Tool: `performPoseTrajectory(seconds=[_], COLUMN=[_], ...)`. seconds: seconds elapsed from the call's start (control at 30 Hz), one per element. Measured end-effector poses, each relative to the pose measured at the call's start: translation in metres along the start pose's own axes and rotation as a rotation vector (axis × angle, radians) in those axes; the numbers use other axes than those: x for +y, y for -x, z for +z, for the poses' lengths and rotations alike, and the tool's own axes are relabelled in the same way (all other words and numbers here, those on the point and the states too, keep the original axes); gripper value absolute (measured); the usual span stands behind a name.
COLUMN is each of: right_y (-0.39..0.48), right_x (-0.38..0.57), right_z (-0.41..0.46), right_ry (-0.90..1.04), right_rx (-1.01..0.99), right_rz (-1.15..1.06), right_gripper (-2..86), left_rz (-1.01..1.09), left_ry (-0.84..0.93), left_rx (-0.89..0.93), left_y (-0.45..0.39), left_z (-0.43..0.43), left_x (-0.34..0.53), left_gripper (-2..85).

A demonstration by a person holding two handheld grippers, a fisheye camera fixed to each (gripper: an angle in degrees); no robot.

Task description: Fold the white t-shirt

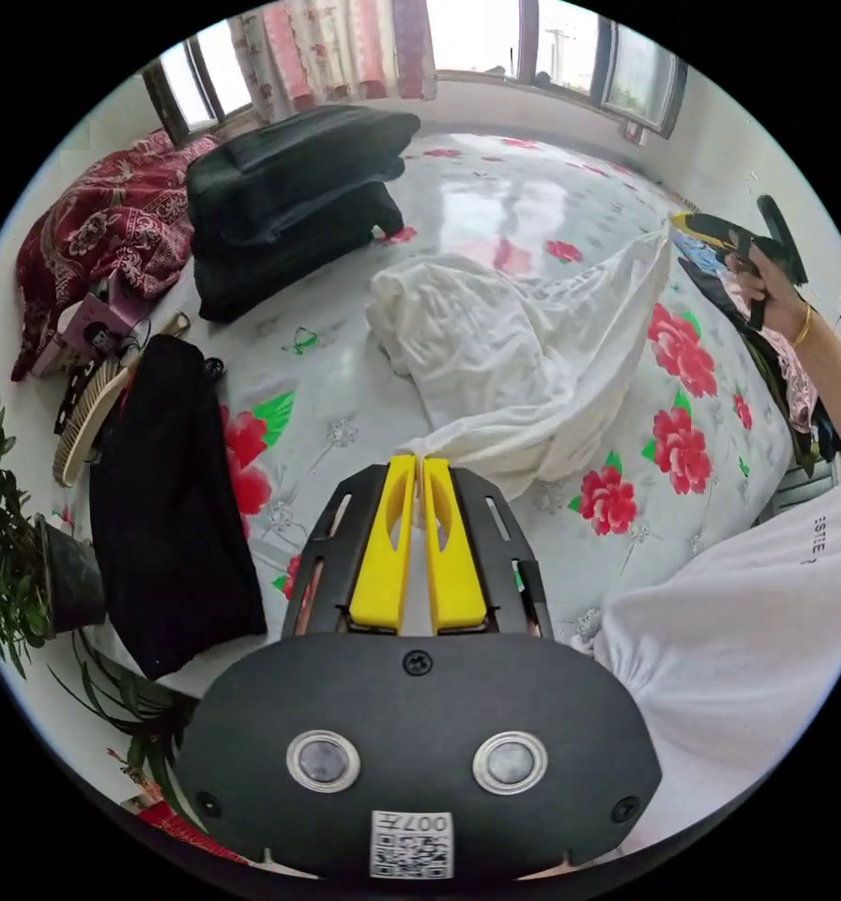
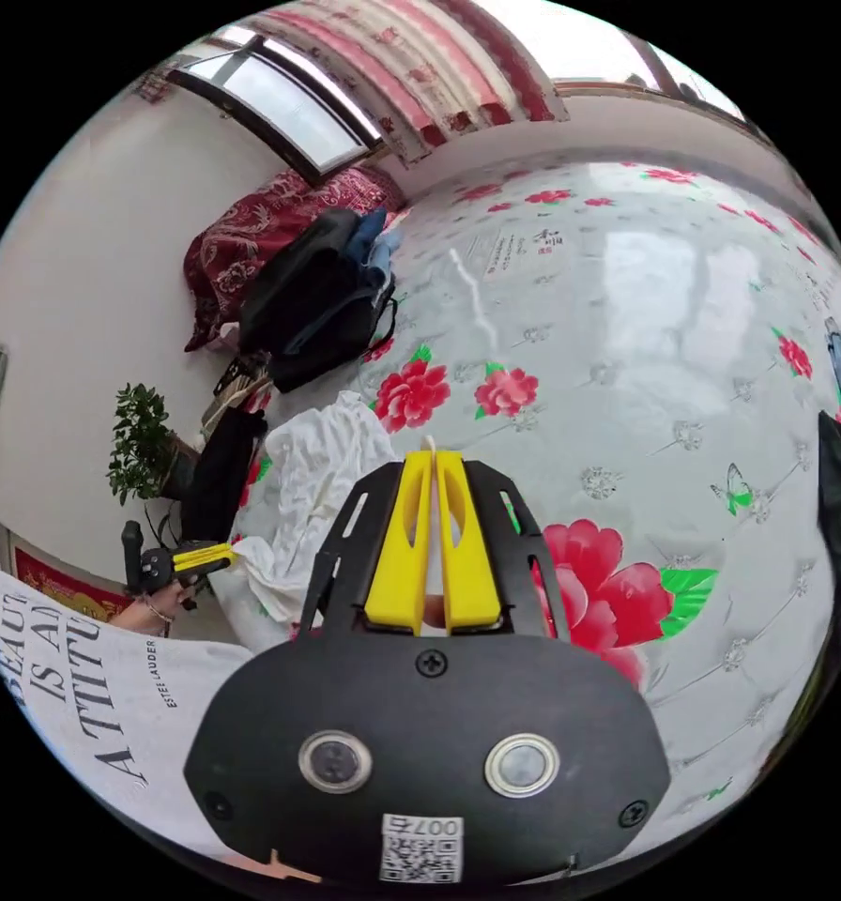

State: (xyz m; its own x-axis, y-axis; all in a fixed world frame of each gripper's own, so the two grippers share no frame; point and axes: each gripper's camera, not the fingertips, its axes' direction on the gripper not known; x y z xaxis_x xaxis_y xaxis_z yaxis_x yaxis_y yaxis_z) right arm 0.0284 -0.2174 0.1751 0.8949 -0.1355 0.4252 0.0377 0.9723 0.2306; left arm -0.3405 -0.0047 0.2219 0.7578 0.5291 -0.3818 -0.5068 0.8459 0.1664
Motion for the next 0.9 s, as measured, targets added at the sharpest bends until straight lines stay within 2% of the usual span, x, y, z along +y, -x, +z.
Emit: performPoseTrajectory(seconds=[0.13, 0.23, 0.3, 0.37, 0.43, 0.5, 0.53, 0.6, 0.7, 0.8, 0.9], right_y=[0.051, 0.110, 0.136, 0.150, 0.147, 0.127, 0.110, 0.081, 0.047, 0.034, 0.050], right_x=[-0.003, 0.021, 0.046, 0.076, 0.115, 0.143, 0.164, 0.200, 0.261, 0.300, 0.306], right_z=[-0.155, -0.240, -0.273, -0.291, -0.289, -0.266, -0.241, -0.194, -0.115, -0.058, -0.044], right_ry=[-0.365, -0.529, -0.578, -0.596, -0.516, -0.393, -0.288, -0.123, 0.077, 0.264, 0.310], right_rx=[-0.073, -0.004, 0.043, 0.098, 0.152, 0.180, 0.187, 0.188, 0.136, 0.122, 0.194], right_rz=[-0.151, -0.320, -0.385, -0.401, -0.359, -0.253, -0.174, -0.031, 0.167, 0.285, 0.205], right_gripper=[-0.3, -0.3, -0.3, -0.3, -0.2, -0.2, -0.2, -0.1, 0.2, 1.2, 2.9], left_rz=[-0.046, -0.039, 0.001, 0.079, 0.167, 0.258, 0.261, 0.242, 0.186, 0.157, 0.155], left_ry=[-0.269, -0.513, -0.668, -0.706, -0.665, -0.502, -0.447, -0.191, 0.017, 0.116, 0.104], left_rx=[0.006, 0.052, 0.098, 0.115, 0.125, 0.129, 0.131, 0.149, 0.181, 0.207, 0.192], left_y=[0.037, 0.049, 0.047, 0.038, 0.024, 0.004, 0.000, -0.016, -0.036, -0.052, -0.058], left_z=[-0.076, -0.152, -0.203, -0.224, -0.225, -0.193, -0.180, -0.115, -0.043, 0.000, 0.008], left_x=[-0.030, -0.040, -0.031, -0.022, -0.012, -0.002, 0.001, 0.014, 0.036, 0.051, 0.055], left_gripper=[-0.9, -0.9, -0.9, -0.9, -0.9, -0.9, -0.9, -0.8, -0.8, -0.7, -0.5])
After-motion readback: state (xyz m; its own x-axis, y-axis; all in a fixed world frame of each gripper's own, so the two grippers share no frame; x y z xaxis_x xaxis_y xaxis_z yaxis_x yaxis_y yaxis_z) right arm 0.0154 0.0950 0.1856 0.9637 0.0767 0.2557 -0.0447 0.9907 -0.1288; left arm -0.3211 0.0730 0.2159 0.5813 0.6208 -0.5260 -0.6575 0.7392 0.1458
